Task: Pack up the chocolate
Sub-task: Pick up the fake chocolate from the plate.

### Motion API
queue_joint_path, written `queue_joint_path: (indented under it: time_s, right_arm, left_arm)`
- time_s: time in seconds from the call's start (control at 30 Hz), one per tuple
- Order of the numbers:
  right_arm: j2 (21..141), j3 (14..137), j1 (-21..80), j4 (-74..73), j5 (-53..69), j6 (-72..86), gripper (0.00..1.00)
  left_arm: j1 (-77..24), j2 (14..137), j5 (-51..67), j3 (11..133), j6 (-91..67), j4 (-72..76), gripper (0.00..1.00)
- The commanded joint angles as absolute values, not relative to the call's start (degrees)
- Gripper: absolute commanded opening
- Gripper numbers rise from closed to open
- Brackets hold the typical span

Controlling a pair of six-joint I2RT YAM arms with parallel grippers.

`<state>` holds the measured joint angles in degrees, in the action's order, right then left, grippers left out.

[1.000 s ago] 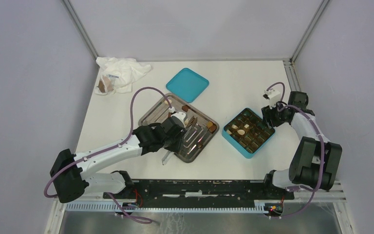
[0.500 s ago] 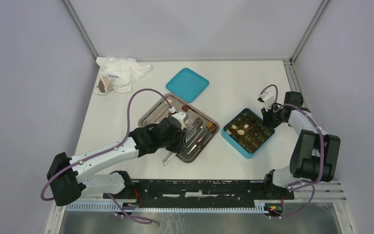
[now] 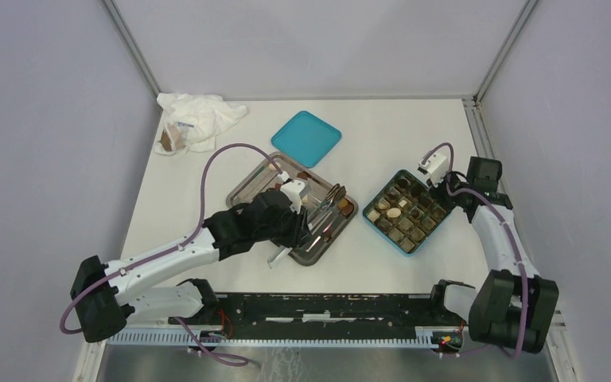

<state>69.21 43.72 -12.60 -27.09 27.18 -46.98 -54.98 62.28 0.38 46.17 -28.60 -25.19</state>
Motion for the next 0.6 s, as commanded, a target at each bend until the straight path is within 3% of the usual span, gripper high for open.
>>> queue_joint_path:
  time_s: [0.0,0.57]
  right_arm:
    - [62.07,40.94,-10.41,-20.41,29.65,-50.19,0.0]
    - [54.3,37.18,-8.36,-16.75,30.53,-50.16,0.0]
  left_arm:
    - [-55.55,61.01,3.79,45.72,-25.02,-17.4,0.02]
    - [-65.3,73.2,4.14,49.4,-19.43,-3.77,0.02]
